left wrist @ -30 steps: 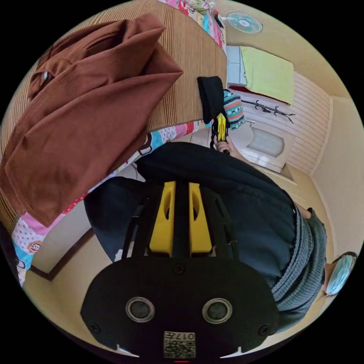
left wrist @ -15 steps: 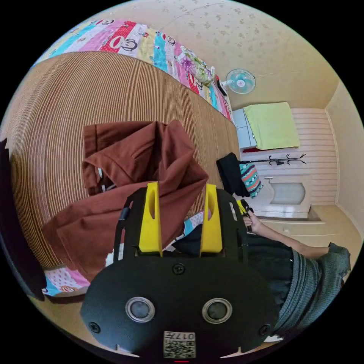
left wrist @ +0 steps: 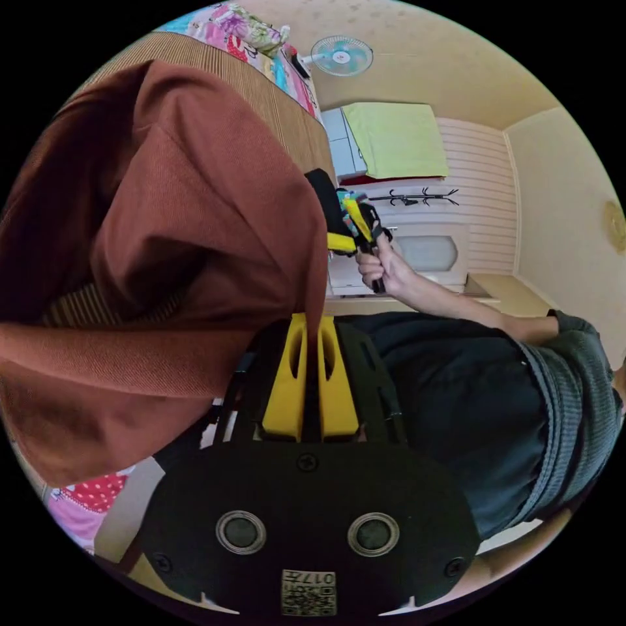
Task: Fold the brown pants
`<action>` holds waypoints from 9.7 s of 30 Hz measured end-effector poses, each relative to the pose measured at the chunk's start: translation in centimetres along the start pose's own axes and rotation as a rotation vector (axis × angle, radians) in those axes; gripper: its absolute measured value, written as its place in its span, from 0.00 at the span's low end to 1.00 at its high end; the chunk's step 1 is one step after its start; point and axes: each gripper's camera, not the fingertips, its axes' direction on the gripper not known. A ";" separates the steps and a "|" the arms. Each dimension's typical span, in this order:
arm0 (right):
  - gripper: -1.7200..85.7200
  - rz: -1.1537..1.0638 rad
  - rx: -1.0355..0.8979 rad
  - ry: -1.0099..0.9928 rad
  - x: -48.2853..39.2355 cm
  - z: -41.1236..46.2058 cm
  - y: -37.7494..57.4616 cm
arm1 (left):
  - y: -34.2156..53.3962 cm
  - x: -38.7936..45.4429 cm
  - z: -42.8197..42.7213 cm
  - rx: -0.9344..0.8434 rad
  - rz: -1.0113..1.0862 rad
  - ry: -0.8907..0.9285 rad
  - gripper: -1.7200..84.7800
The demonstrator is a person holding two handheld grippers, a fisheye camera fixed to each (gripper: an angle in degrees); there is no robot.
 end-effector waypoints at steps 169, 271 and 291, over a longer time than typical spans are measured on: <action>0.03 0.315 1.126 -0.896 -14.6 -3.4 32.9 | 29.9 -8.3 -38.6 0.314 -0.729 -0.093 0.07; 0.02 0.507 0.921 -0.541 -31.1 -29.5 40.8 | 49.6 19.3 -33.2 0.718 -1.165 -0.023 0.17; 0.09 0.550 0.647 -0.295 -30.4 -25.5 32.5 | 51.1 17.4 -35.0 0.737 -0.823 0.199 0.07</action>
